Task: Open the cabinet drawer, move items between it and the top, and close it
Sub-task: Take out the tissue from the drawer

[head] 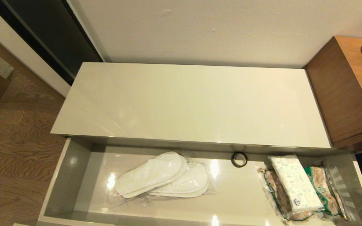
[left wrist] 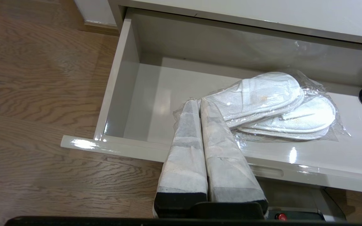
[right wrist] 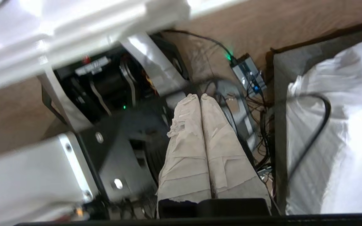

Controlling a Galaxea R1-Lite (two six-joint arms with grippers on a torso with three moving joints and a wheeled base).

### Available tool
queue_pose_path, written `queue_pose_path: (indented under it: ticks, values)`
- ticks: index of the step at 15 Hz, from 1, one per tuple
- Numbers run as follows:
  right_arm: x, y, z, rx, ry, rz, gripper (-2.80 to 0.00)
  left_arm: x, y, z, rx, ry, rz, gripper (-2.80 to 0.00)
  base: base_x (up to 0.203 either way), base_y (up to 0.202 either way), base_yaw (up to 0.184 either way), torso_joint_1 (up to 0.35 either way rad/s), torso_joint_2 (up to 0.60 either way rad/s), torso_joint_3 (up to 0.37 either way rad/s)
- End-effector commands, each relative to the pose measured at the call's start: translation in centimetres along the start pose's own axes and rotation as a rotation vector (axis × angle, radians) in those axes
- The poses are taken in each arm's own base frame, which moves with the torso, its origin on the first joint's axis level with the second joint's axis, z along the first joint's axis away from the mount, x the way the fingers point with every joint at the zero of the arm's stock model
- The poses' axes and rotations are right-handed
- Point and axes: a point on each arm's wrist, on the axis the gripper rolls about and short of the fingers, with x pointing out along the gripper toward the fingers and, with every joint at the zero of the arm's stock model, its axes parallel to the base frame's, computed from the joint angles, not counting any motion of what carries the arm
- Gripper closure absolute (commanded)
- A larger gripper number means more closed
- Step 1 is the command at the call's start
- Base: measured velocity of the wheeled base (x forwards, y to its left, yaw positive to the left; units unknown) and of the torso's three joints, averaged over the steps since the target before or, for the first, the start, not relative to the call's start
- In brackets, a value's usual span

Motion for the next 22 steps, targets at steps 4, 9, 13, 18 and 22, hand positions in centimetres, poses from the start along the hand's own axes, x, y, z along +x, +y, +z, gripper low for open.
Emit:
queue_pose_path:
  ticks: [4, 9, 13, 18, 22]
  values:
    - [1.8, -1.2, -7.0, -0.176, -0.272, 0.053, 0.00, 0.0, 0.0, 0.0, -0.002, 0.001, 0.001, 0.00, 0.000, 0.000, 0.000, 0.000, 0.00, 0.000]
    - [8.6, 0.1, -4.6, -0.346, -0.892, 0.040, 0.00, 0.0, 0.0, 0.0, -0.002, 0.001, 0.000, 0.00, 0.000, 0.000, 0.000, 0.000, 0.00, 0.000]
    - [9.6, 0.7, -3.8, -0.344, -1.100, 0.141, 0.00, 0.0, 0.0, 0.0, -0.002, 0.001, 0.000, 0.00, 0.000, 0.000, 0.000, 0.000, 0.00, 0.000]
    - [11.3, 0.5, -5.0, -0.318, -0.871, 0.187, 0.00, 0.0, 0.0, 0.0, -0.001, 0.001, 0.000, 0.00, 0.000, 0.000, 0.000, 0.000, 0.00, 0.000]
    - [11.3, 0.5, -5.0, -0.318, -0.871, 0.187, 0.00, 0.0, 0.0, 0.0, -0.001, 0.001, 0.000, 0.00, 0.000, 0.000, 0.000, 0.000, 0.00, 0.000]
